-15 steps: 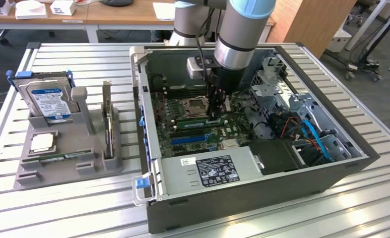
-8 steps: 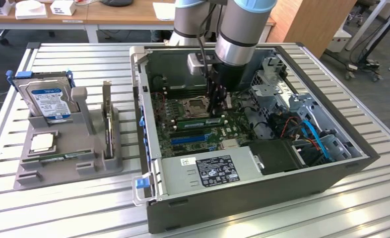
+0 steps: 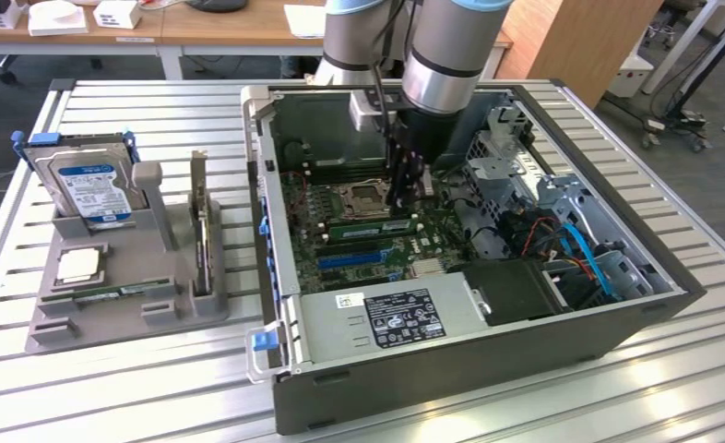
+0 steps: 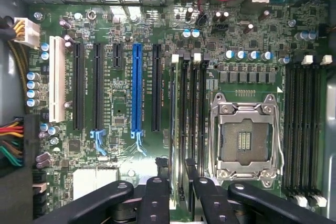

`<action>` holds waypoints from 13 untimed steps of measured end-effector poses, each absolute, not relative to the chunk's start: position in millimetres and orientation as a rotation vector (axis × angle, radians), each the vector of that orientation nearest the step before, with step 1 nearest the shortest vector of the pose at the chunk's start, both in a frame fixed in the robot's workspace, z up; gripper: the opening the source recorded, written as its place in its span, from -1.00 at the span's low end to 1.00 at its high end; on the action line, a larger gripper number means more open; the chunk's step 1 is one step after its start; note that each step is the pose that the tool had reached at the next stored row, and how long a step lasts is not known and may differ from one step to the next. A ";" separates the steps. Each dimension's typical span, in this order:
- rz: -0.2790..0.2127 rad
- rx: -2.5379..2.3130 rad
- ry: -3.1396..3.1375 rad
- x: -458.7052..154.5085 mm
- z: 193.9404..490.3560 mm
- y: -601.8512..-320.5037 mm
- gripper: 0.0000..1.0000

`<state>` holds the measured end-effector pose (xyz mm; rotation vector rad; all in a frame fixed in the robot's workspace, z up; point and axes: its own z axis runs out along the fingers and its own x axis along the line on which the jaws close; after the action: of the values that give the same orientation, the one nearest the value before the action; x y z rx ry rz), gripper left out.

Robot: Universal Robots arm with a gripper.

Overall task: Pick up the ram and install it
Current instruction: 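Insert the ram into the slot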

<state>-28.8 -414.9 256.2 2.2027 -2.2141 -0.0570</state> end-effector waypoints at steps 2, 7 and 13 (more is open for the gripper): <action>-0.057 2.203 -2.214 -28.8 258.8 -414.9 -0.50; -0.057 2.203 -2.214 -28.8 264.3 -414.9 -0.50; -0.057 2.203 -2.214 -28.8 268.4 -414.9 -0.50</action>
<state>-28.8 -414.9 268.4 2.2028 -2.2143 -0.0571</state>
